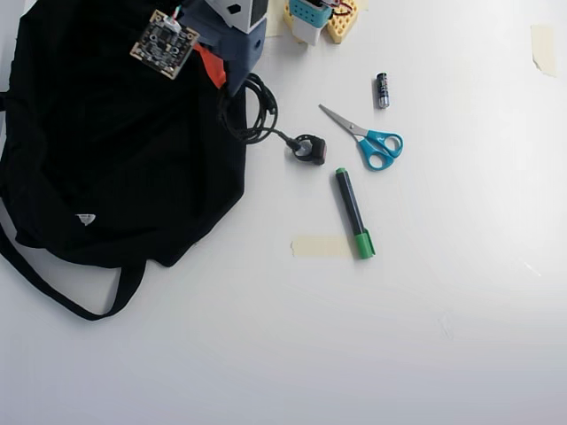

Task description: Put the cable into the black bag

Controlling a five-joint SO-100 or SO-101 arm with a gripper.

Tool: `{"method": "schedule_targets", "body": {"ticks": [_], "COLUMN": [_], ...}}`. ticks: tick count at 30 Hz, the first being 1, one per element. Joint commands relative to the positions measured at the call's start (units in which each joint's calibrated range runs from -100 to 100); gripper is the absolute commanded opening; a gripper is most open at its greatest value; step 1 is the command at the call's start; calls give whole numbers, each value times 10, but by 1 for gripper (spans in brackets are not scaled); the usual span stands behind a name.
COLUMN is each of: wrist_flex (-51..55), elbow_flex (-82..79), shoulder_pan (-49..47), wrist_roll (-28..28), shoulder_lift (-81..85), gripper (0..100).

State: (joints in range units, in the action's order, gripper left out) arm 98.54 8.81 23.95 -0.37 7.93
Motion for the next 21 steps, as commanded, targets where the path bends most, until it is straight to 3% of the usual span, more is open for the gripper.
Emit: {"method": "schedule_targets", "body": {"ticks": [1, 6, 13, 21], "wrist_flex": [-35, -105, -212, -226], "elbow_flex": [4, 2, 2, 2], "shoulder_pan": [78, 182, 273, 279], "wrist_roll": [-2, -1, -24, -39], "shoulder_lift": [14, 0, -209, -254], "gripper": [2, 2, 2, 3]}}
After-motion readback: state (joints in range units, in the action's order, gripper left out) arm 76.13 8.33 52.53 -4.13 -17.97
